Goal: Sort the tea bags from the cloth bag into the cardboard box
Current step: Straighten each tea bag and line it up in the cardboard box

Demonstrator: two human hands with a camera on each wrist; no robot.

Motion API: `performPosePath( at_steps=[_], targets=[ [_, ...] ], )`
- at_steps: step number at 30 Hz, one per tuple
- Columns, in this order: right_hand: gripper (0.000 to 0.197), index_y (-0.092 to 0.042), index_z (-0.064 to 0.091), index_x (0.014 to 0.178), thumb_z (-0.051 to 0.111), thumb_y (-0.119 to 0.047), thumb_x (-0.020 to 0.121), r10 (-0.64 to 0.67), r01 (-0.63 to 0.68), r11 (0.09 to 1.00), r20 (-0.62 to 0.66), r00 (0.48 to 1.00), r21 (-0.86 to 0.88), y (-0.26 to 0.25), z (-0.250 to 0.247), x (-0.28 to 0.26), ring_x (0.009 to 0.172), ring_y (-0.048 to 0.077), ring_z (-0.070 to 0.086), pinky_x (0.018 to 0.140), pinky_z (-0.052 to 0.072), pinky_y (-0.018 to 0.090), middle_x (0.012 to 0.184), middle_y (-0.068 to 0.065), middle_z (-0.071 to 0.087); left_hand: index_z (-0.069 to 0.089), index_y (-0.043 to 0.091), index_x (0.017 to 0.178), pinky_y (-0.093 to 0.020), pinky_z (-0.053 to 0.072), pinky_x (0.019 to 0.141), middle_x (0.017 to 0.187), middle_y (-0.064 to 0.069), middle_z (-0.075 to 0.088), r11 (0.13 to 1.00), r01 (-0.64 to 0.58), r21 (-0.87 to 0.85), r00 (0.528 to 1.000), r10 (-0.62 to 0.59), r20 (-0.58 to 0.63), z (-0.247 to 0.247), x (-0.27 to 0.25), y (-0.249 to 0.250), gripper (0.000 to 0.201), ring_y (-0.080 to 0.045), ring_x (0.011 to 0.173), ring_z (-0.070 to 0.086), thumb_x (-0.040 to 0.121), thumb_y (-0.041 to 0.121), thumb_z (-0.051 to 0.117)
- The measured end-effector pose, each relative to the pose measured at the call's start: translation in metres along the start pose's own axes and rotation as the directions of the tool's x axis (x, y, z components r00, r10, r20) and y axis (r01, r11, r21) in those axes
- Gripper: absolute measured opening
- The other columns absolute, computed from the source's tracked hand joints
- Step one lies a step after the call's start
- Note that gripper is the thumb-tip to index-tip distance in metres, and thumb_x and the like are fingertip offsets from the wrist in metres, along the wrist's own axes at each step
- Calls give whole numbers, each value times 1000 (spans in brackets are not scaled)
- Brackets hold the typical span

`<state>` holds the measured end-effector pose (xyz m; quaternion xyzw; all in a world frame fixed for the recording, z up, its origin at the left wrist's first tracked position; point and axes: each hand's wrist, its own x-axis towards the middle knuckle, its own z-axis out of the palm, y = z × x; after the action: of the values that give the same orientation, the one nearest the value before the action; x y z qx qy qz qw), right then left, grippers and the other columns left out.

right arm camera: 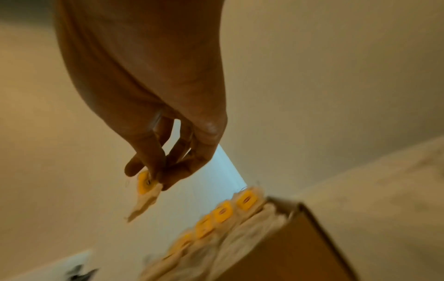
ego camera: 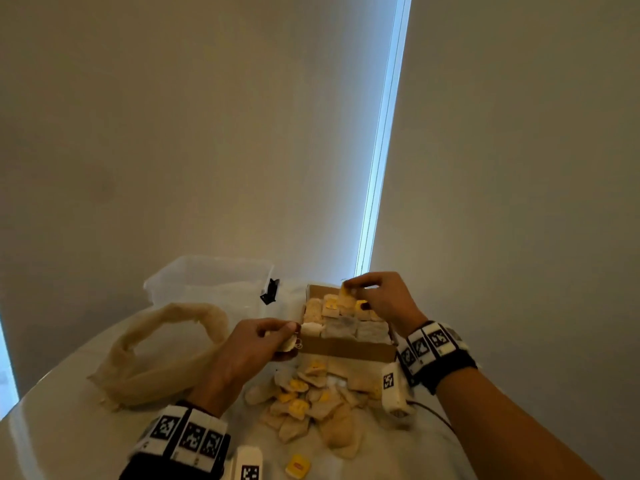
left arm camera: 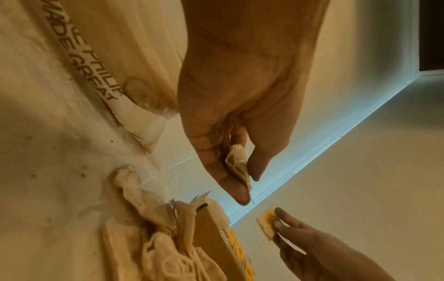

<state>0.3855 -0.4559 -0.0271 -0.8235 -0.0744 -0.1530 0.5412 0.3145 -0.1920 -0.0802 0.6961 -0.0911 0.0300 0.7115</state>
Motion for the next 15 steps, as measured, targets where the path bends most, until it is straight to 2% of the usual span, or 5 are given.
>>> performPosePath(
  at_steps=[3,6,9,15],
  targets=[
    [23,-23,87,98,77,-2,93,66,-68,989,-20,998,-132,17,-12,29,95,22,77,78,67,36,101,-1,82,81,9,104,-27,64,71,87,-6,81,1000,5,0,1000,-5,-6,2,-2,3,13,-26,88,79,98,16,72],
    [28,-19,86,103,77,4,90,172,-158,966,54,984,-204,26,-11,39,98,21,74,77,65,30,106,3,79,81,12,106,-27,64,71,90,-2,79,1000,23,13,1000,-23,-13,0,-1,2,12,-23,88,79,99,15,71],
    [30,-15,84,109,80,5,87,216,-189,963,132,967,-190,26,-8,39,98,21,73,72,63,23,108,4,77,80,14,104,-27,63,70,93,-4,79,999,34,4,999,-34,-9,-1,-2,3,11,-23,88,79,99,14,70],
    [34,-15,84,111,86,4,83,257,-216,948,159,953,-232,28,2,43,100,21,72,77,64,26,114,5,75,79,14,101,-24,62,66,93,-8,80,999,38,9,999,-38,-10,-2,-4,5,10,-24,85,79,99,13,70]
  ],
)
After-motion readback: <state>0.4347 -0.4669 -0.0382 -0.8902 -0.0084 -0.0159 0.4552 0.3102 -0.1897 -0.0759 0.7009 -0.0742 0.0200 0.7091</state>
